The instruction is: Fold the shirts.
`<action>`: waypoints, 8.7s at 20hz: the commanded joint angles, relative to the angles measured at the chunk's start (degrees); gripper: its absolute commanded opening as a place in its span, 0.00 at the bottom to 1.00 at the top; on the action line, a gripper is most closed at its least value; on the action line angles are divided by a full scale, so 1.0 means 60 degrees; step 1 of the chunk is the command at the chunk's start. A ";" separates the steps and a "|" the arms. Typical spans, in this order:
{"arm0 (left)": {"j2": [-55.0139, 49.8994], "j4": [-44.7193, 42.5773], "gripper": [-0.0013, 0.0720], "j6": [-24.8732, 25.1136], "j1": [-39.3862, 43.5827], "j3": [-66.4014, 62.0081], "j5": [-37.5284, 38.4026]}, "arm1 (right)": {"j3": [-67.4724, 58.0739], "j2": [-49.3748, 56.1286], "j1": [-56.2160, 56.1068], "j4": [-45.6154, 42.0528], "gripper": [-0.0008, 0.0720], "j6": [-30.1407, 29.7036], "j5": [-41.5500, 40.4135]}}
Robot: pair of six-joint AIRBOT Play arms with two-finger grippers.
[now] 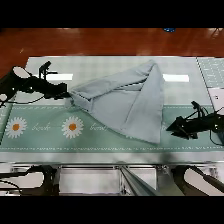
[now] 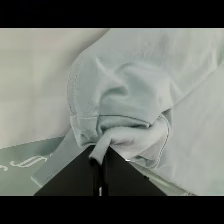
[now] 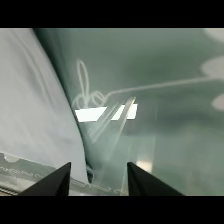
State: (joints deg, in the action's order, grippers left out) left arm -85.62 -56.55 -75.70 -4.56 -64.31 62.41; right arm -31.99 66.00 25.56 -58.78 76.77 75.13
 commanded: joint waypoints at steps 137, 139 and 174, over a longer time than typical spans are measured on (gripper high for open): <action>0.4047 0.3526 0.04 0.0754 -0.2532 -0.7369 0.1497 | -1.2524 -0.2259 -0.2860 -0.0874 0.04 0.0765 -0.0011; 0.4962 0.1851 0.04 0.0747 -0.2528 -0.7810 0.1490 | -1.2524 -0.3187 -0.2860 -0.1453 0.04 0.0976 0.0321; -0.4091 0.0109 0.04 -0.0976 -0.0313 -0.6455 0.0969 | -1.1136 0.6768 -0.2860 0.0448 0.04 0.1151 -0.1035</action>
State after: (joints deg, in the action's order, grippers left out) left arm -106.30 -58.13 -85.21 -6.42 -98.91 61.73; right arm -95.22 101.71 8.43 -56.58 83.15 65.95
